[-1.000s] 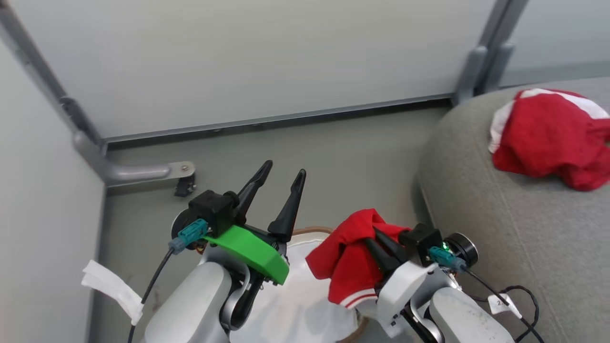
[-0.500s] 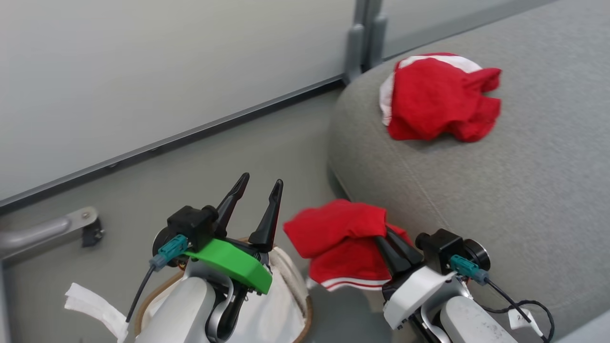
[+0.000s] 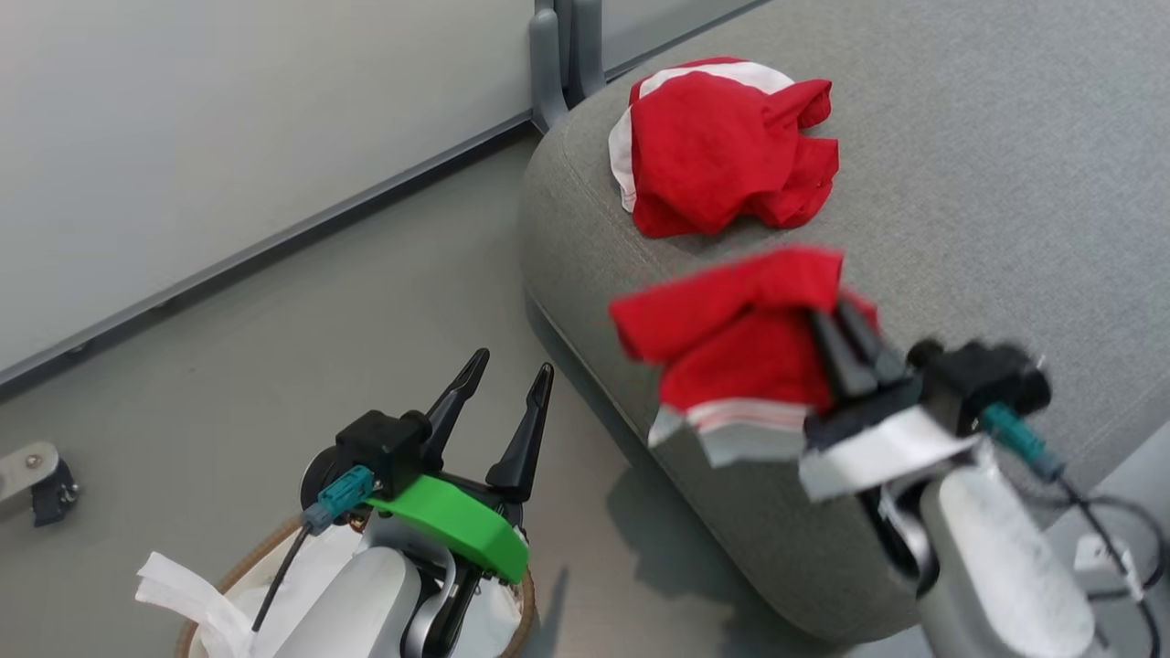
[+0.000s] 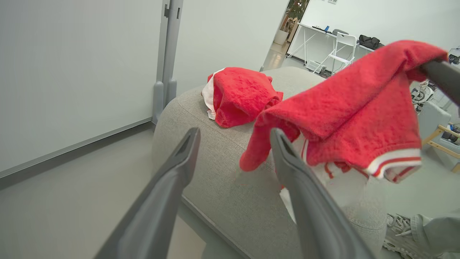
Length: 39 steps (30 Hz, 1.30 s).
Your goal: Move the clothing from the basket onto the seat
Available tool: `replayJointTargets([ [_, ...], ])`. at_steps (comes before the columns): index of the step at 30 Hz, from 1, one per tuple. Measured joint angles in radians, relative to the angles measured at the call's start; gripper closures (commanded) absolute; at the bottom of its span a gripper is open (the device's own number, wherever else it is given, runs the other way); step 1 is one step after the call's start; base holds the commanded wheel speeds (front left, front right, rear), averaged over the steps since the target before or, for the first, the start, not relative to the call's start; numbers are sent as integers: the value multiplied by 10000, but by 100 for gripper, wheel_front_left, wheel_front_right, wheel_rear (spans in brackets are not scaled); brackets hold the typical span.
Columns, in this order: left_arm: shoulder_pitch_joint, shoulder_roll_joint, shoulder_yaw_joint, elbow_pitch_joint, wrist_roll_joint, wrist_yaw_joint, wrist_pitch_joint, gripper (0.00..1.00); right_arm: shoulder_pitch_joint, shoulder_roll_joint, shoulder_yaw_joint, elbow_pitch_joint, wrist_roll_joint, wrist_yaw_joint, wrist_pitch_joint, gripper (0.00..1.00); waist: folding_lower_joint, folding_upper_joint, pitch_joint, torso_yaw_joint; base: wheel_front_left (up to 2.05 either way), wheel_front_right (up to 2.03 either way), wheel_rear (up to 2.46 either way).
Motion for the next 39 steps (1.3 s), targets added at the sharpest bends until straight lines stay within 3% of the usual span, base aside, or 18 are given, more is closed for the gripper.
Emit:
replayJointTargets([
  [6, -12, 144, -25, -153, 33, 0, 0, 0, -1949, -504, -834, -813, -1127, 2, 0, 100, 0, 0, 416, -32, 0, 0, 0],
  [12, -384, 401, -520, -311, 69, 0, 0, 0, -4136, -1965, -1375, -901, -2031, 2, -2, 100, 0, 0, 951, 276, 0, 0, 0],
  [18, -992, 782, -970, -640, -36, 0, -2, 0, -5646, -2871, -2552, 102, -2617, 2, -2, 100, 1, 0, 1713, 808, 0, 0, 0],
  [26, -1462, 1220, -1290, -947, -207, 0, 0, 0, -6304, -3536, -3979, 1862, -3638, 2, -2, 100, 1, 0, 2762, 1676, 0, 0, 0],
  [30, -1734, 1348, -1421, -1064, -226, 0, 0, 0, -6368, -3505, -4493, 2669, -3948, 4, 0, 100, 1, 0, 3342, 2070, 0, 0, 0],
  [39, -2186, 1515, -1929, -1168, -282, 0, 0, 0, -5050, -2364, -5856, 3818, -4403, 2, 0, 100, 2, 0, 4327, 2747, 0, 0, 0],
])
